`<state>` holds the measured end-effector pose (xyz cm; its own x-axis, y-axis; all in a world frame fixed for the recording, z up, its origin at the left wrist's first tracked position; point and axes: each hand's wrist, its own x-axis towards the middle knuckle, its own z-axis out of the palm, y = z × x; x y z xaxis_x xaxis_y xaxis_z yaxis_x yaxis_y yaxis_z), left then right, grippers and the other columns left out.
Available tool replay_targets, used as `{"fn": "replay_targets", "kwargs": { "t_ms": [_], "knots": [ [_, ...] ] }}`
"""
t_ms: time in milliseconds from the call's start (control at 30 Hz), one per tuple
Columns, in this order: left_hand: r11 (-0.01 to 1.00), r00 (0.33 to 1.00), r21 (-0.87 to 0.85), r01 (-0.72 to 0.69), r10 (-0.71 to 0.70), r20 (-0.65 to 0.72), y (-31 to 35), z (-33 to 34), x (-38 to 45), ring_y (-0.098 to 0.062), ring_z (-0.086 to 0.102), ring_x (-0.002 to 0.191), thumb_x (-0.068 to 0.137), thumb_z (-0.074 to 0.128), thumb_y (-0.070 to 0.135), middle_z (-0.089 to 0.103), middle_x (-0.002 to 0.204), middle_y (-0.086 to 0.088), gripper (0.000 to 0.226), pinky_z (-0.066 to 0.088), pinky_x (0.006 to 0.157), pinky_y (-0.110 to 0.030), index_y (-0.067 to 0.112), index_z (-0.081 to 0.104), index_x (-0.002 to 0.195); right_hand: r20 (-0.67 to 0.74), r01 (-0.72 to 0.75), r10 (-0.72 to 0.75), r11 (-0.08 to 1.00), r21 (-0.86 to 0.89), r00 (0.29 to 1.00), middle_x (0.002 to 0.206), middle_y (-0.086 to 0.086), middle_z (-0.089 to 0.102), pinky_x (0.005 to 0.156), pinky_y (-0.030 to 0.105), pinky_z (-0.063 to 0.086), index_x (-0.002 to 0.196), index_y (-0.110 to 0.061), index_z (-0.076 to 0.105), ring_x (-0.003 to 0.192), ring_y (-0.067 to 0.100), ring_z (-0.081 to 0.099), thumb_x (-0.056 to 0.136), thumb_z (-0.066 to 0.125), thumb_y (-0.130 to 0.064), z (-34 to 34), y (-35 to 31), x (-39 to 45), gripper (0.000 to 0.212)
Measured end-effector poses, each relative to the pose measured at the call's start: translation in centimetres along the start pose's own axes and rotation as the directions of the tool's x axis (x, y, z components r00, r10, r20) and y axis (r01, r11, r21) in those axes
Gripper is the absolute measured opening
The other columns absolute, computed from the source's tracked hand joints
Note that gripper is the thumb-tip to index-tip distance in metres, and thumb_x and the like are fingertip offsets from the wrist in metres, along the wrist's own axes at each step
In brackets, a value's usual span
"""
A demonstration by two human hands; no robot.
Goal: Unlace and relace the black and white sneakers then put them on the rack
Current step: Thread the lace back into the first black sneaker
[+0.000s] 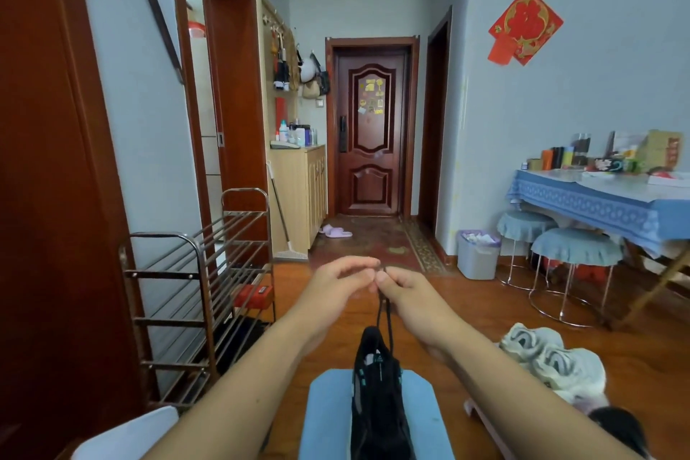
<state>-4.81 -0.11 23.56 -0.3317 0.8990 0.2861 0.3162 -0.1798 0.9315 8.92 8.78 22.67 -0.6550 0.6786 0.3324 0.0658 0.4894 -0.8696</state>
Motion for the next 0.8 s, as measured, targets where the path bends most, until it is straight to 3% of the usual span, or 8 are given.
{"fn": "replay_targets", "kwargs": {
  "t_ms": [100, 233, 300, 433, 500, 600, 700, 800],
  "knots": [
    [0.987, 0.963, -0.015, 0.159, -0.152, 0.223, -4.6, 1.4, -0.2, -0.01, 0.063, 0.121, 0.086, 0.065, 0.019, 0.07, 0.126, 0.008, 0.046, 0.047, 0.107, -0.034, 0.029, 0.064, 0.131, -0.037, -0.071, 0.071, 0.997, 0.007, 0.997, 0.069, -0.005, 0.062, 0.072, 0.039, 0.049, 0.076, -0.021, 0.065, 0.069, 0.022, 0.06, 0.105, 0.047, -0.033, -0.5, -0.1, 0.4, 0.036],
    [0.939, 0.858, 0.127, 0.32, -0.344, 0.381, -9.6, 4.1, -0.4, -0.013, 0.063, 0.121, 0.09, 0.069, 0.015, 0.07, 0.126, 0.001, 0.035, 0.047, 0.109, -0.032, 0.023, 0.065, 0.124, -0.017, -0.093, 0.098, 0.977, 0.193, 0.995, 0.059, -0.008, 0.049, 0.057, 0.023, 0.039, 0.081, -0.017, 0.062, 0.054, 0.008, 0.045, 0.103, 0.048, -0.02, -1.5, -2.6, 2.0, 0.027],
    [0.917, 0.845, 0.193, 0.35, -0.398, 0.357, -11.7, 4.6, -0.4, -0.015, 0.064, 0.119, 0.084, 0.074, 0.026, 0.072, 0.121, 0.0, 0.03, 0.044, 0.113, -0.039, 0.025, 0.07, 0.114, -0.046, -0.032, 0.057, 0.901, 0.432, 0.997, 0.063, -0.003, 0.045, 0.054, 0.022, 0.042, 0.081, -0.014, 0.061, 0.056, 0.01, 0.043, 0.1, 0.048, -0.013, -2.7, -4.1, 3.9, 0.023],
    [0.925, 0.897, 0.204, 0.321, -0.366, 0.247, -12.6, 5.0, -0.4, -0.016, 0.066, 0.113, 0.101, 0.061, 0.026, 0.074, 0.113, 0.001, 0.016, 0.045, 0.11, -0.042, 0.018, 0.071, 0.11, -0.184, 0.042, 0.142, 0.669, 0.742, 0.973, 0.063, -0.003, 0.044, 0.055, 0.022, 0.045, 0.084, -0.012, 0.061, 0.055, 0.008, 0.045, 0.104, 0.047, -0.011, -4.1, -3.8, 7.0, 0.025],
    [0.908, 0.867, 0.308, 0.283, -0.38, 0.322, -12.3, 5.4, -0.6, -0.017, 0.068, 0.107, 0.103, 0.057, 0.034, 0.067, 0.123, -0.002, 0.031, 0.048, 0.105, -0.037, 0.016, 0.061, 0.128, -0.173, -0.017, 0.232, 0.643, 0.766, 0.957, 0.063, -0.002, 0.042, 0.055, 0.022, 0.044, 0.084, -0.012, 0.06, 0.055, 0.008, 0.045, 0.106, 0.046, -0.013, -3.4, -1.3, 7.4, 0.027],
    [0.882, 0.8, 0.398, 0.25, -0.42, 0.428, -13.3, 6.4, -1.5, -0.014, 0.065, 0.088, 0.1, 0.062, 0.041, 0.047, 0.124, 0.006, 0.062, 0.053, 0.091, -0.032, 0.036, 0.03, 0.153, -0.042, -0.177, 0.324, 0.615, 0.769, 0.945, 0.064, -0.001, 0.041, 0.055, 0.024, 0.047, 0.083, -0.012, 0.058, 0.055, 0.01, 0.046, 0.107, 0.046, -0.017, -1.4, 2.9, 6.6, 0.027],
    [0.909, 0.867, 0.375, 0.182, -0.328, 0.374, -14.5, 7.4, -2.2, -0.007, 0.055, 0.081, 0.1, 0.063, 0.038, 0.045, 0.108, 0.008, 0.06, 0.046, 0.075, -0.013, 0.034, 0.036, 0.154, 0.046, -0.228, 0.327, 0.543, 0.809, 0.944, 0.058, -0.002, 0.042, 0.052, 0.024, 0.047, 0.081, -0.012, 0.057, 0.053, 0.011, 0.047, 0.108, 0.044, -0.02, -0.5, 4.9, 5.8, 0.031],
    [0.941, 0.898, 0.213, 0.264, -0.32, 0.301, -14.7, 8.5, -2.6, 0.002, 0.055, 0.093, 0.106, 0.052, 0.032, 0.057, 0.107, 0.015, 0.03, 0.042, 0.076, -0.004, 0.025, 0.06, 0.134, 0.091, -0.244, 0.309, 0.503, 0.829, 0.947, 0.058, -0.001, 0.042, 0.054, 0.025, 0.049, 0.081, -0.011, 0.058, 0.055, 0.012, 0.048, 0.107, 0.045, -0.02, -0.9, 5.2, 5.7, 0.031]
  ]
}}
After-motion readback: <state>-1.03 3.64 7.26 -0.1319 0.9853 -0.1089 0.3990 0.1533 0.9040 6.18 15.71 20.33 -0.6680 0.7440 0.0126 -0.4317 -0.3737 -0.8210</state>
